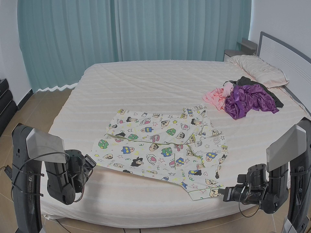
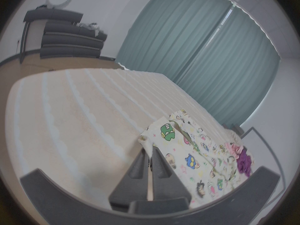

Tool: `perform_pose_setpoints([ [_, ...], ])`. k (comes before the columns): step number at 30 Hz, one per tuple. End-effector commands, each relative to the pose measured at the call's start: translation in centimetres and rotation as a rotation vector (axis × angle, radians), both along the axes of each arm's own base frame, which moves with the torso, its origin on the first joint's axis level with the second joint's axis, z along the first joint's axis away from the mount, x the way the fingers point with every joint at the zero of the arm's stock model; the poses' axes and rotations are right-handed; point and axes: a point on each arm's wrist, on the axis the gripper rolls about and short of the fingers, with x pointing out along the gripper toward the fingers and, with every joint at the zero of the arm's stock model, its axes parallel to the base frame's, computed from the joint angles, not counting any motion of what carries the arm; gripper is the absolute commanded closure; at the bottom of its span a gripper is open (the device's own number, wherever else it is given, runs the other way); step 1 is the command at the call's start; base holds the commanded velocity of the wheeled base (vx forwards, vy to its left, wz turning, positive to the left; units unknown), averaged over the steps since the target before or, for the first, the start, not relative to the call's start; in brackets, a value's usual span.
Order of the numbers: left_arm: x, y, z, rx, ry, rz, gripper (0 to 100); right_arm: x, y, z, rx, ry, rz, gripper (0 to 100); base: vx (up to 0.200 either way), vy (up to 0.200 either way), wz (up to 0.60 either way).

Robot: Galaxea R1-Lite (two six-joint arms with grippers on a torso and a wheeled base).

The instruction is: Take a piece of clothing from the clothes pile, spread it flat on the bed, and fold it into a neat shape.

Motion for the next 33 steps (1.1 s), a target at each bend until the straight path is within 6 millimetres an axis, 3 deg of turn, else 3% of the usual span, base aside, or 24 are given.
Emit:
perform_pose_setpoints([
  [1, -1.6, -1.2, -0.1, 0.049, 0.036, -0.027, 100, -1.3, -1.1, 1.8, 0.003, -0.018, -0.026, 100, 0.000, 0.000, 0.00],
  [25, -6.7, -1.1, -0.8, 0.176, 0.244, -0.106, 100, -3.3, -1.8, 2.2, -0.155, 0.079, -0.038, 100, 0.000, 0.000, 0.00],
  [33, -9.1, -1.0, -0.8, 0.198, 0.326, -0.135, 100, -4.6, -2.0, 3.6, -0.183, 0.130, -0.025, 100, 0.000, 0.000, 0.00],
])
